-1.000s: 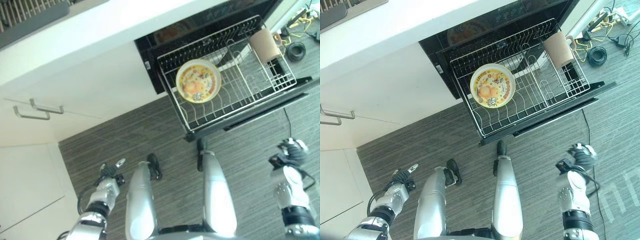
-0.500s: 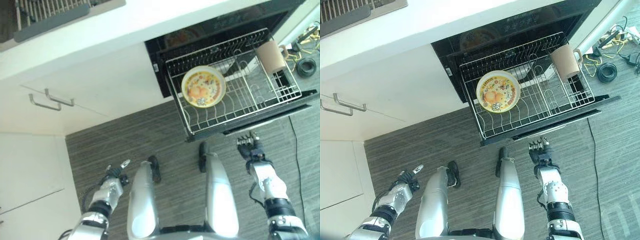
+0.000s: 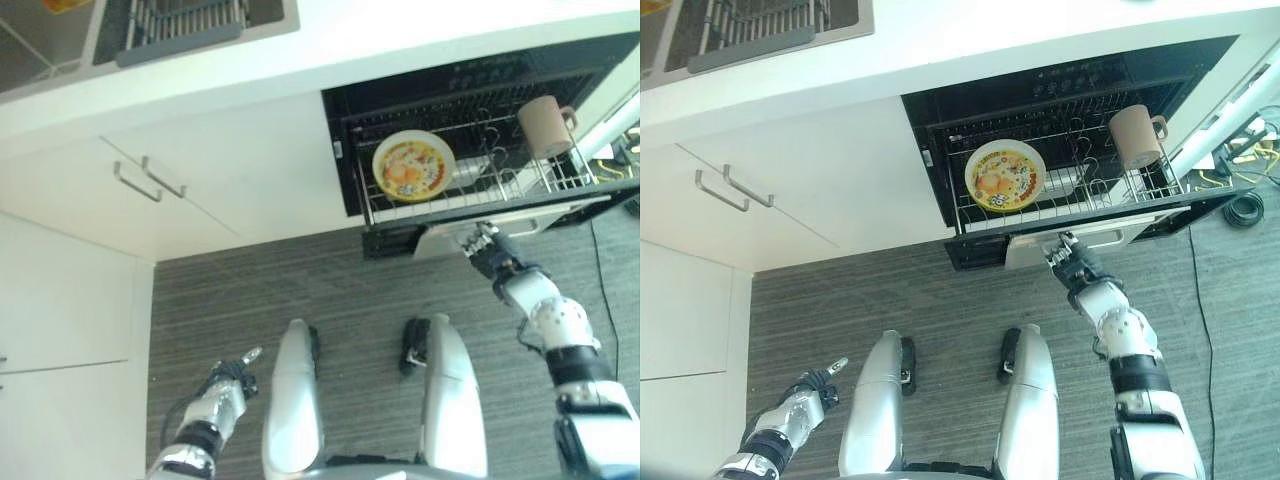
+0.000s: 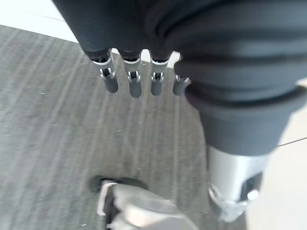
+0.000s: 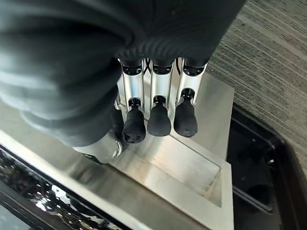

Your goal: Place the dishes in the dishwasher.

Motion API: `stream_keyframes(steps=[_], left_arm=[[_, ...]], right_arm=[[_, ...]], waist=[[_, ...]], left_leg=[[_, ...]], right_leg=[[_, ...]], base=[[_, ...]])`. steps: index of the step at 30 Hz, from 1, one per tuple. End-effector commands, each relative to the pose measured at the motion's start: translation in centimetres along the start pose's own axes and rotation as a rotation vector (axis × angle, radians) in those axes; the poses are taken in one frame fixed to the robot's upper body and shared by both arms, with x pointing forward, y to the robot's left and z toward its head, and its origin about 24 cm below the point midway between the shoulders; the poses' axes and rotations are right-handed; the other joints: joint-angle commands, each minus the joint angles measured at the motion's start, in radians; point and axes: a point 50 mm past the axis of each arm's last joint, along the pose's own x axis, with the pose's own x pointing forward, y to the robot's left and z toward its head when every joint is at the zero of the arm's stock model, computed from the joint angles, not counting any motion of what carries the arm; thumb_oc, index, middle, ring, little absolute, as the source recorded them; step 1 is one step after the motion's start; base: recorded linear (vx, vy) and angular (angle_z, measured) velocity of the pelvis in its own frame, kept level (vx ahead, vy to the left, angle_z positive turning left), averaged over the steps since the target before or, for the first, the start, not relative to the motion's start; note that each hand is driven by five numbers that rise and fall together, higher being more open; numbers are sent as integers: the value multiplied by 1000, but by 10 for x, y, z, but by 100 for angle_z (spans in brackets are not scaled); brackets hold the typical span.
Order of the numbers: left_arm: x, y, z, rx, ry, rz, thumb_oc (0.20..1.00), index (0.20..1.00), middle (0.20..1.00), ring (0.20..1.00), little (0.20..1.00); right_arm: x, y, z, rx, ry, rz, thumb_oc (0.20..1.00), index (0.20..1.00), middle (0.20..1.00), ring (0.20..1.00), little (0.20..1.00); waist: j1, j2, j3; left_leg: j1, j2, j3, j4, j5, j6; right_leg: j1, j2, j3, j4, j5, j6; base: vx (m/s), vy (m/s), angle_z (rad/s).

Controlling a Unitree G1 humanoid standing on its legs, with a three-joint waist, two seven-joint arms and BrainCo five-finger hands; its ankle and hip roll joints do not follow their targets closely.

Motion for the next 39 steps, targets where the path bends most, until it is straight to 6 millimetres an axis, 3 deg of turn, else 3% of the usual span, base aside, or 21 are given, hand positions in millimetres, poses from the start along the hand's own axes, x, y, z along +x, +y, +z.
stream_keyframes(steps=[1,8,9,12,14,18,21,26,33,36,37,39], left_arm=[[5,15,-19,180,47,13,1000,1000,1000,1000,1000],[7,23,-35,214,134,-6,1000,1000,1000,1000,1000],[8,31,-43,215,157,-4,1000,1000,1000,1000,1000],[9,47,-60,244,195,-23,1000,1000,1000,1000,1000],[8,60,-73,285,218,-50,1000,1000,1000,1000,1000],[5,79,-97,342,224,-60,1000,1000,1000,1000,1000],[-1,90,-114,394,199,-70,1000,1000,1000,1000,1000],[-5,98,-120,424,155,-67,1000,1000,1000,1000,1000],[-9,103,-131,471,151,-86,1000,1000,1000,1000,1000],[-12,108,-136,481,146,-64,1000,1000,1000,1000,1000],[-12,109,-135,475,139,-61,1000,1000,1000,1000,1000],[-12,110,-135,472,136,-66,1000,1000,1000,1000,1000]], right_arm=[[4,53,40,-71,-93,126,200,200,200,200,200],[0,83,113,-214,-257,-60,200,200,200,200,200],[-8,88,136,-209,-335,-96,200,200,200,200,200],[-31,106,179,-220,-503,-145,200,200,200,200,200],[-48,118,202,-256,-599,-142,200,200,200,200,200],[-66,129,223,-319,-668,-94,200,200,200,200,200],[-74,118,235,-357,-671,-121,200,200,200,200,200],[-88,108,251,-451,-730,-151,200,200,200,200,200],[-116,121,274,-579,-915,-119,200,200,200,200,200],[-121,116,278,-556,-915,-121,200,200,200,200,200],[-119,108,278,-553,-879,-137,407,407,407,407,407],[-118,99,277,-571,-849,-151,652,652,652,652,652]], waist=[[49,20,-41],[114,123,-20],[140,146,-18],[188,187,-7],[219,204,-6],[275,203,-13],[299,198,-16],[318,196,-18],[328,189,-21],[335,172,-29],[337,168,-37],[340,160,-48]], left_leg=[[-6,-48,12,-233,227,47],[2,-54,-23,-396,347,11],[8,-59,-38,-454,376,3],[16,-69,-57,-557,431,-6],[16,-76,-60,-586,437,-5],[23,-83,-66,-611,442,-11],[40,-77,-68,-624,449,-18],[61,-70,-65,-645,454,-19],[85,-53,-38,-691,470,-23],[102,-36,-29,-707,480,-31],[114,-33,-32,-706,478,-31],[127,-31,-35,-711,475,-31]], right_leg=[[55,-69,29,-51,25,47],[12,-87,44,52,-77,20],[4,-95,40,71,-106,19],[-6,-123,22,114,-157,14],[-13,-144,5,132,-178,12],[6,-190,-38,141,-195,15],[32,-210,-60,135,-199,16],[51,-225,-78,117,-193,16],[79,-231,-108,75,-176,21],[114,-231,-136,58,-173,22],[135,-228,-144,44,-170,21],[157,-226,-156,22,-162,22]], base=[[240,126,8],[67,153,17],[-76,135,1],[-137,63,17],[-191,-27,46],[-58,-53,49],[27,-6,45],[-15,51,-1],[-60,22,2],[-9,-29,11],[21,-5,24],[16,24,17]])
